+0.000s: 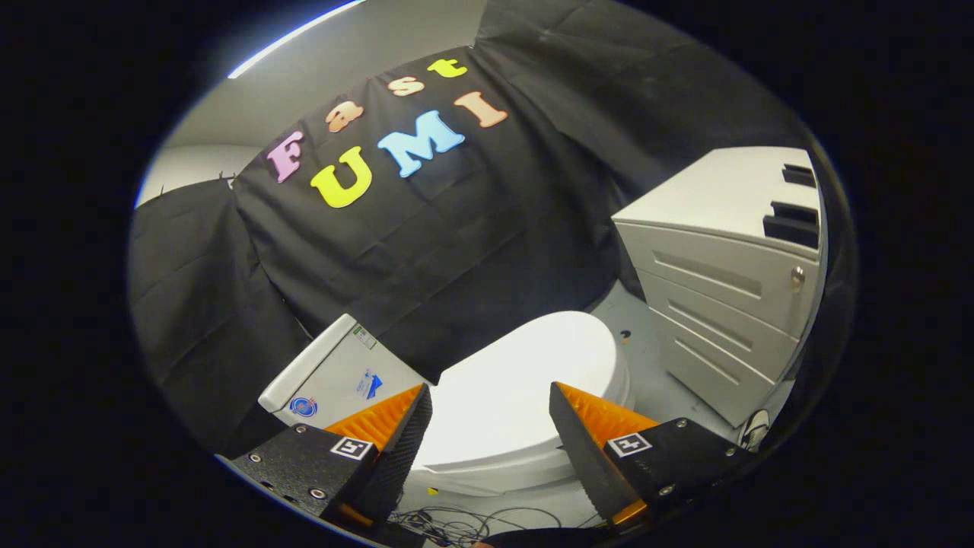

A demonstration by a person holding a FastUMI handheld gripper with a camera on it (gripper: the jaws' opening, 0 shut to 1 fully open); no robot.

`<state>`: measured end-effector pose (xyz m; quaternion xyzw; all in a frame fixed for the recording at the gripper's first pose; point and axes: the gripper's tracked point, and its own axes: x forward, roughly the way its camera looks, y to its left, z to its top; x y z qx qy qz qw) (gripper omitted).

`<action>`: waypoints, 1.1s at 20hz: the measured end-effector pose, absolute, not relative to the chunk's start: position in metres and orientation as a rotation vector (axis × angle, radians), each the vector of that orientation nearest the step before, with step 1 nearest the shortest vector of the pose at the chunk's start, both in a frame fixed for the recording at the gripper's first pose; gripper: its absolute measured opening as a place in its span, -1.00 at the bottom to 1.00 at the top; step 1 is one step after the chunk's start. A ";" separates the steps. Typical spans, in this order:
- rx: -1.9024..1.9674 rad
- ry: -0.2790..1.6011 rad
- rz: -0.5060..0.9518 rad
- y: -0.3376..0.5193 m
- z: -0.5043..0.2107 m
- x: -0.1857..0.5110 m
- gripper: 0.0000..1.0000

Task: Open the toilet lid.

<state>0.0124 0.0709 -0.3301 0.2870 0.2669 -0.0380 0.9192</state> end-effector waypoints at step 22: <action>0.854 0.889 -0.365 0.032 -0.521 -0.032 0.93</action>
